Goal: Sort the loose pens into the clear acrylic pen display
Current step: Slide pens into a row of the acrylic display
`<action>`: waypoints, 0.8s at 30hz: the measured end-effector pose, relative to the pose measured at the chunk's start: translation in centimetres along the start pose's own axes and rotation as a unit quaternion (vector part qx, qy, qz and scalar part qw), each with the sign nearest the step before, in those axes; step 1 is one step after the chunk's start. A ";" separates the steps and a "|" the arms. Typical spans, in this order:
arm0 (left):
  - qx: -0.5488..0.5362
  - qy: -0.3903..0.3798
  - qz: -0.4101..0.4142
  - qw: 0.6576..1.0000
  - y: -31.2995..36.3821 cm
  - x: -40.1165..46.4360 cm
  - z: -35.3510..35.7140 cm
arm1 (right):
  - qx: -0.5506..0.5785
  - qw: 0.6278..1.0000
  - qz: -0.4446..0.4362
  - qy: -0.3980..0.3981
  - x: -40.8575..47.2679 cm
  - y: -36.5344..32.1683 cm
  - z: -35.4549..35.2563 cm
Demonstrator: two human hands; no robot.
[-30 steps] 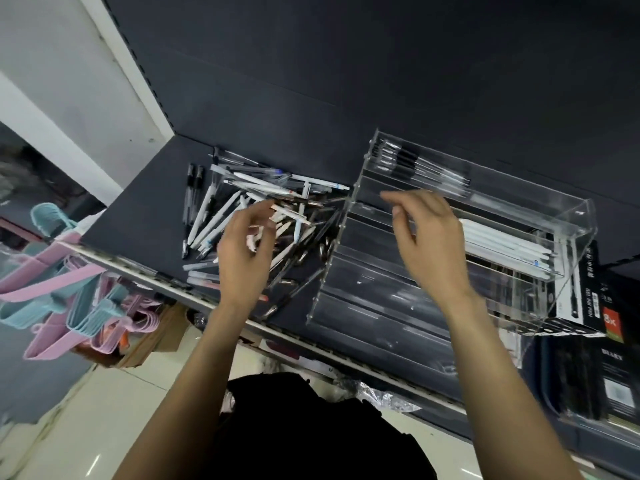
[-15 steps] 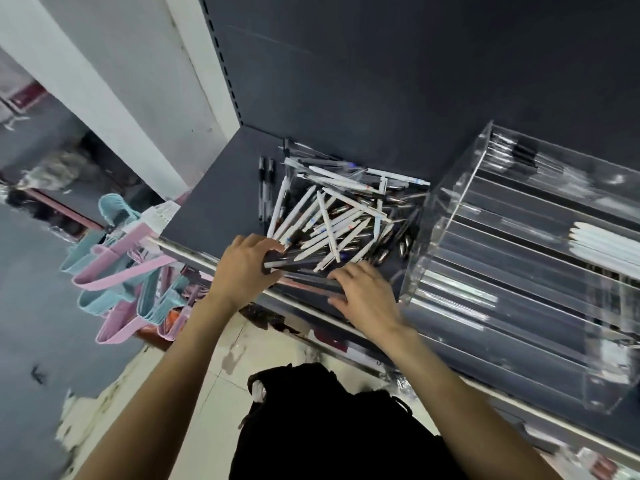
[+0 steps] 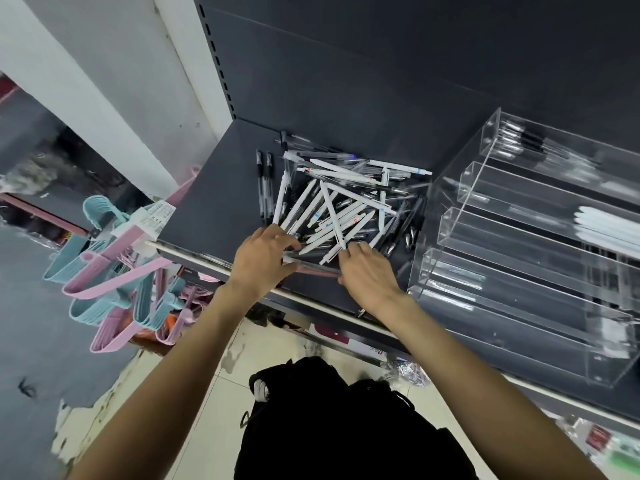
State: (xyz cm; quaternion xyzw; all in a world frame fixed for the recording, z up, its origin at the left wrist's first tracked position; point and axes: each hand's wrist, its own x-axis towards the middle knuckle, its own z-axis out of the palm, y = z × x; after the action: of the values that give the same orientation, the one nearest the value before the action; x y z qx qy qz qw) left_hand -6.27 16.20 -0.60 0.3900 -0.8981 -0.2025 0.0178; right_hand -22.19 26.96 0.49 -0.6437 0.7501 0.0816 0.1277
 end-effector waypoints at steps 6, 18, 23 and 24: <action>-0.048 0.009 -0.015 0.999 -0.4 -0.4 0.4 | 0.035 0.999 -0.016 -0.004 -0.2 0.6 0.1; -0.134 0.087 -0.051 0.986 1.2 -0.2 -0.3 | 0.522 0.838 0.113 0.112 -2.6 3.6 -3.9; -0.548 0.009 -0.100 0.830 8.8 -0.1 -5.1 | 0.664 0.736 0.107 0.079 -3.5 3.2 -6.7; -0.584 -0.004 -0.090 0.806 9.9 0.0 -5.3 | 0.663 0.739 0.093 0.077 -3.6 3.2 -7.1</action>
State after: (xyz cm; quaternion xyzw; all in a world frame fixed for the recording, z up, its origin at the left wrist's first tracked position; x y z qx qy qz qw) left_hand -12.15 20.39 8.02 0.3839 -0.5710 -0.6915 0.2201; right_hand -25.42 28.88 8.18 -0.3276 0.6780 -0.4746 0.4558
